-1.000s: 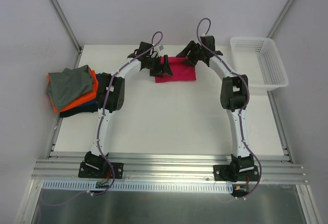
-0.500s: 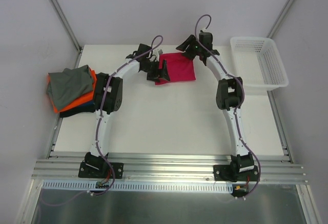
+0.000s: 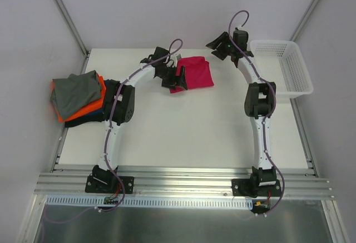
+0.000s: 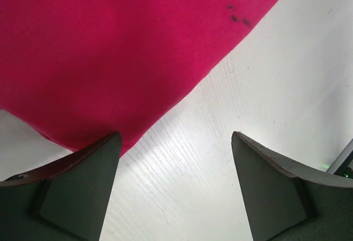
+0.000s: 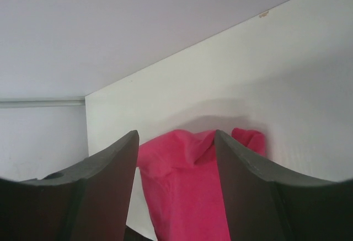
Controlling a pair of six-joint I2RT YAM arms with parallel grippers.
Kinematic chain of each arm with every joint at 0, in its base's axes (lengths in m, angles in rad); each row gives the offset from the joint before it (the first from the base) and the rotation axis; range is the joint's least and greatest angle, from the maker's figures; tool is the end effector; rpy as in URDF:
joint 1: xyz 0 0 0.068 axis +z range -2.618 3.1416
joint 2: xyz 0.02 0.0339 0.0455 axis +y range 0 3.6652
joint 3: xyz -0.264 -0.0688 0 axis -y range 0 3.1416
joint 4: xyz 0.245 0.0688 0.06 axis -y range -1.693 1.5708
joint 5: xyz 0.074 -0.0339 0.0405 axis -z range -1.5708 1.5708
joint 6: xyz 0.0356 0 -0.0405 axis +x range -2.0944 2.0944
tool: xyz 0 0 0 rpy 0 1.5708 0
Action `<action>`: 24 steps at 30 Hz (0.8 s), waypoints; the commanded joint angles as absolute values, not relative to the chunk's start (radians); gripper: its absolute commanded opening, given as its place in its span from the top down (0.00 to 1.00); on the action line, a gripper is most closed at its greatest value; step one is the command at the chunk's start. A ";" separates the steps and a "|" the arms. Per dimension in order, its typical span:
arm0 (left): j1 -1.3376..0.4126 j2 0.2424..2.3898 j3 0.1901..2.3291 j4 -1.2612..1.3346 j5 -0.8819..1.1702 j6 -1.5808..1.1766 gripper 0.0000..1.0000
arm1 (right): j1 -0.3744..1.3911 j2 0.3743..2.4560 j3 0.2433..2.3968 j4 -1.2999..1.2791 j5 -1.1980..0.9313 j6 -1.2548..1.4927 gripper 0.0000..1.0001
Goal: Fold and stack the t-shirts
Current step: Smooth out wrinkles on the folded tshirt
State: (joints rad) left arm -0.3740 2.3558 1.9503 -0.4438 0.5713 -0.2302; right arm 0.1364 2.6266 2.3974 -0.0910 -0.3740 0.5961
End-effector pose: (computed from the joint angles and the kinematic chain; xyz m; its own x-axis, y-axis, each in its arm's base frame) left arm 0.4808 -0.2094 0.1807 -0.8265 0.1182 -0.5504 0.4634 0.6979 -0.5460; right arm 0.5963 0.0950 0.2126 -0.5220 0.4559 -0.7209 -0.2140 0.7482 0.6280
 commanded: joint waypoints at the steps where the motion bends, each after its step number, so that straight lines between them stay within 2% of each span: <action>1: -0.379 2.234 2.031 -0.456 0.534 -0.184 0.18 | 0.147 2.445 2.353 -0.040 -0.442 0.609 0.39; 10: -0.371 2.224 2.129 -0.457 0.519 -0.179 0.12 | 0.169 2.318 2.188 -0.100 -0.502 0.635 0.38; 16: -0.362 2.342 2.210 -0.439 0.538 -0.184 0.12 | 0.187 2.330 2.077 -0.129 -0.529 0.640 0.38; 24: -0.362 2.499 2.284 -0.391 0.535 -0.184 0.13 | 0.196 2.398 2.056 -0.163 -0.529 0.594 0.37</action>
State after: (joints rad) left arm -0.3714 2.4710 2.2471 -0.4084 0.5377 -0.1940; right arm 0.1890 2.3951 2.0472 -0.1581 -0.5091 0.6159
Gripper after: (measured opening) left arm 0.875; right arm 0.623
